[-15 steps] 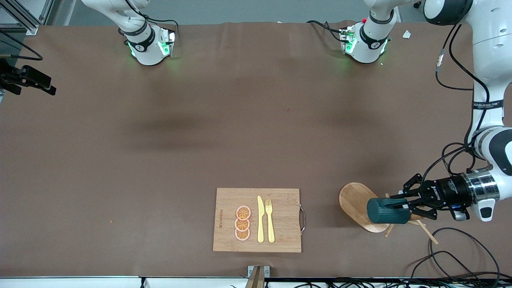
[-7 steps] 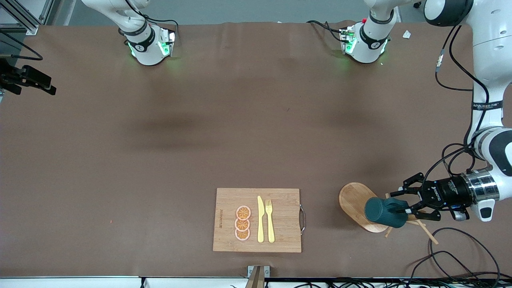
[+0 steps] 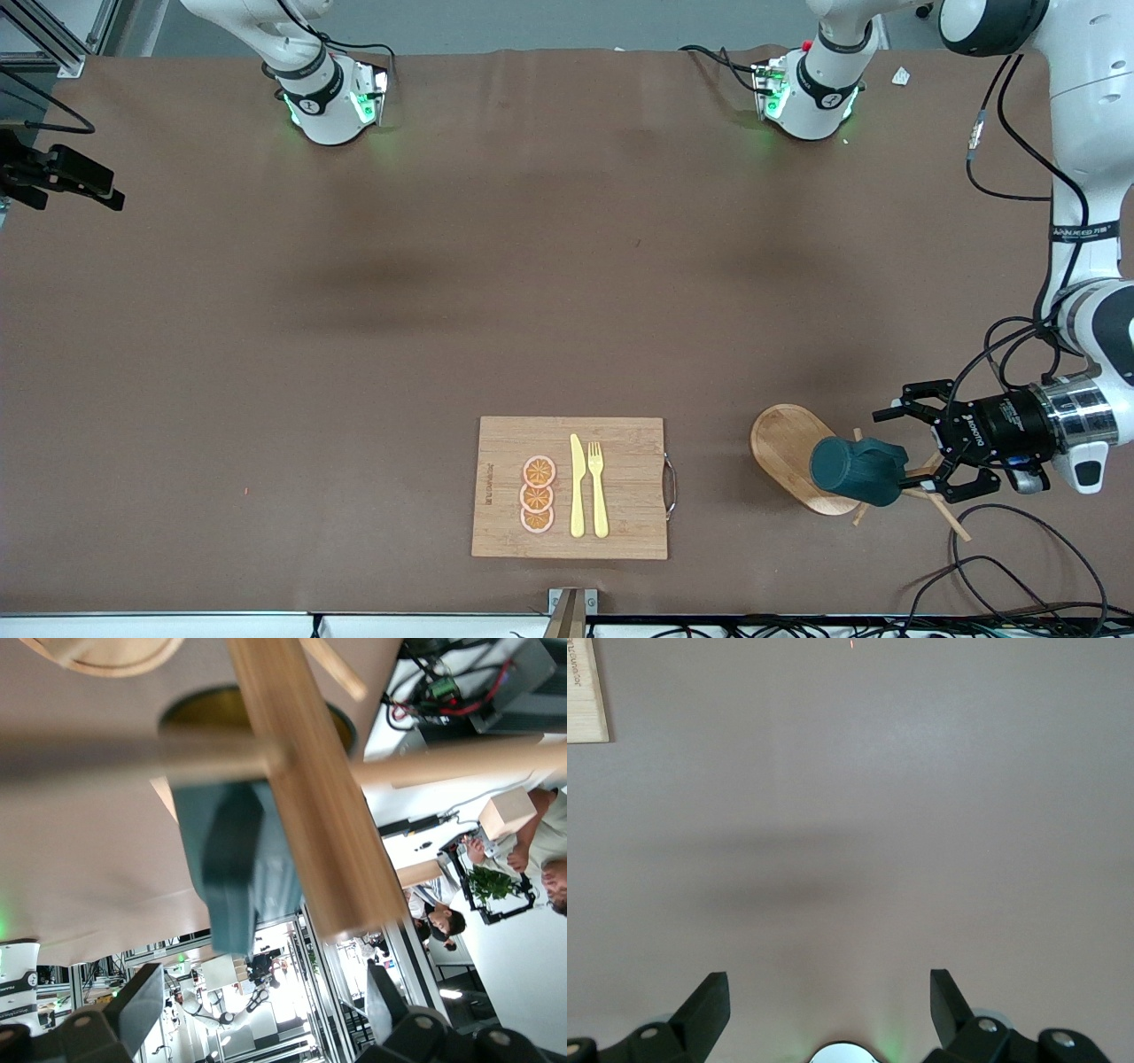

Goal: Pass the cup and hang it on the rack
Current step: 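Open the left gripper to release the mug handle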

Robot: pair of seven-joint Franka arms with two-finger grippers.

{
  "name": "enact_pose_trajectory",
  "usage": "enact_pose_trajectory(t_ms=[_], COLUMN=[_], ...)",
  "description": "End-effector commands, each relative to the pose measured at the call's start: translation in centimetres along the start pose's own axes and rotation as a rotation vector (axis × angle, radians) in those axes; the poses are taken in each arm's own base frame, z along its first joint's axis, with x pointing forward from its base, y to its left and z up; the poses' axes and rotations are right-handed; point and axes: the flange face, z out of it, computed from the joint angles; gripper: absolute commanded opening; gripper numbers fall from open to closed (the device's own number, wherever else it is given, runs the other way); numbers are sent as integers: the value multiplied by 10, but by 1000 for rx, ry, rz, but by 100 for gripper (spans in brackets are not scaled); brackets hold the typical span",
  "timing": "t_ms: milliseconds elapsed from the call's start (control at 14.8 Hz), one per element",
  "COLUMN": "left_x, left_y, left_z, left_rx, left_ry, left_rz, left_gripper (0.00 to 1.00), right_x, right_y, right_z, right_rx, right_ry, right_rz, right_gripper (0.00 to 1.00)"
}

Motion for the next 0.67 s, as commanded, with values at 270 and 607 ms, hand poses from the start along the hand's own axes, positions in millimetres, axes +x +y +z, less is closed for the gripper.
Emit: enact_pose_trajectory(t_ms=[270, 607], left_x=[-89, -151], left_y=[8, 2], left_z=[-16, -6], left_rx=[26, 159], left_ry=[-38, 157], left_rz=[67, 141], left_gripper=[100, 100], right_x=[-10, -9], right_y=[2, 1], right_z=[-1, -1], right_rx=[-4, -3], right_ry=[2, 5], right_rz=[-4, -7], right_gripper=[100, 100])
